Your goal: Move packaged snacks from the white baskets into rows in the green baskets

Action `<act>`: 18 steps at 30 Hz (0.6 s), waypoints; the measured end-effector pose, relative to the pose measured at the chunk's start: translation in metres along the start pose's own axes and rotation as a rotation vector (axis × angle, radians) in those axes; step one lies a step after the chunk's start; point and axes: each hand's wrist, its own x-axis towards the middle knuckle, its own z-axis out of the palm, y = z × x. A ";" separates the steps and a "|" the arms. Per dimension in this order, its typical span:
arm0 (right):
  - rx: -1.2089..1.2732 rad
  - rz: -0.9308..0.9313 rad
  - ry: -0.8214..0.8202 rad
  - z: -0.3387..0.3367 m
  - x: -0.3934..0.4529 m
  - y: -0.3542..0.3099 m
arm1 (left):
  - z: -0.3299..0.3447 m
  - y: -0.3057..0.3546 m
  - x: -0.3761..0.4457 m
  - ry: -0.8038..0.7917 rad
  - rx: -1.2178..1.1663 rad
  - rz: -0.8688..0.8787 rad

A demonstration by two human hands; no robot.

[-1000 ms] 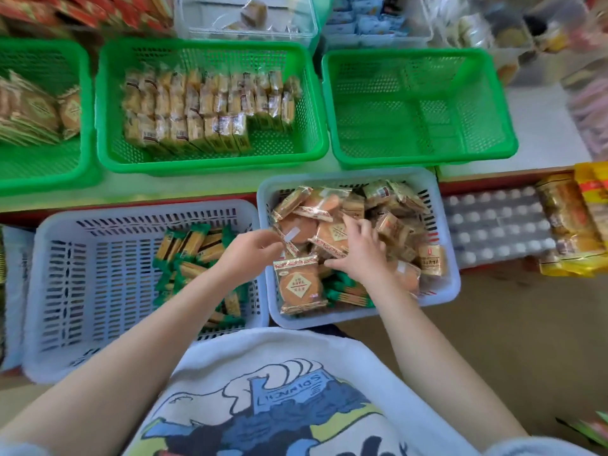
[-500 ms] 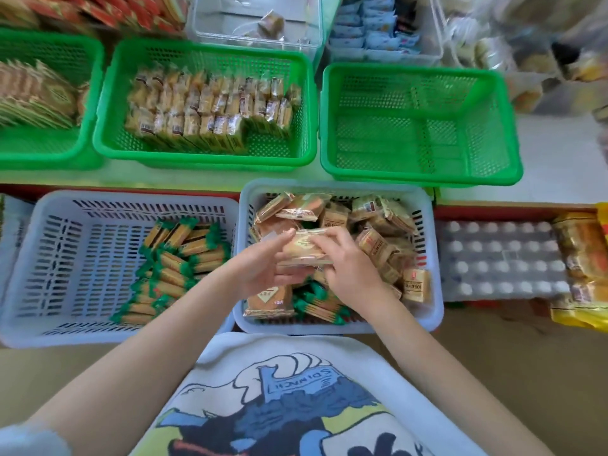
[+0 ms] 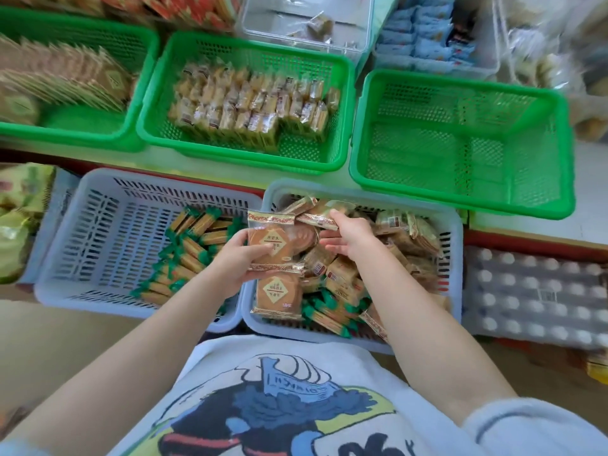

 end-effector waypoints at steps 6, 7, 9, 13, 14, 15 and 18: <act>0.009 -0.087 0.058 -0.031 -0.029 0.015 | -0.004 -0.003 0.001 -0.147 -0.048 -0.018; 0.000 -0.129 0.044 -0.036 -0.039 0.021 | -0.002 -0.003 0.003 -0.178 -0.065 -0.023; -0.015 -0.219 -0.050 -0.041 -0.059 0.033 | 0.005 -0.006 0.007 -0.237 -0.098 -0.051; -0.303 -0.333 -0.219 -0.025 -0.084 0.037 | 0.019 -0.007 0.011 -0.368 -0.034 -0.031; -0.410 -0.363 -0.231 -0.019 -0.085 0.034 | 0.020 -0.007 0.012 -0.367 -0.033 -0.015; -0.495 -0.391 -0.237 -0.015 -0.084 0.030 | 0.021 -0.007 0.012 -0.352 -0.059 -0.010; -0.575 -0.447 -0.168 -0.009 -0.073 0.019 | 0.006 -0.011 0.015 -0.243 -0.155 -0.021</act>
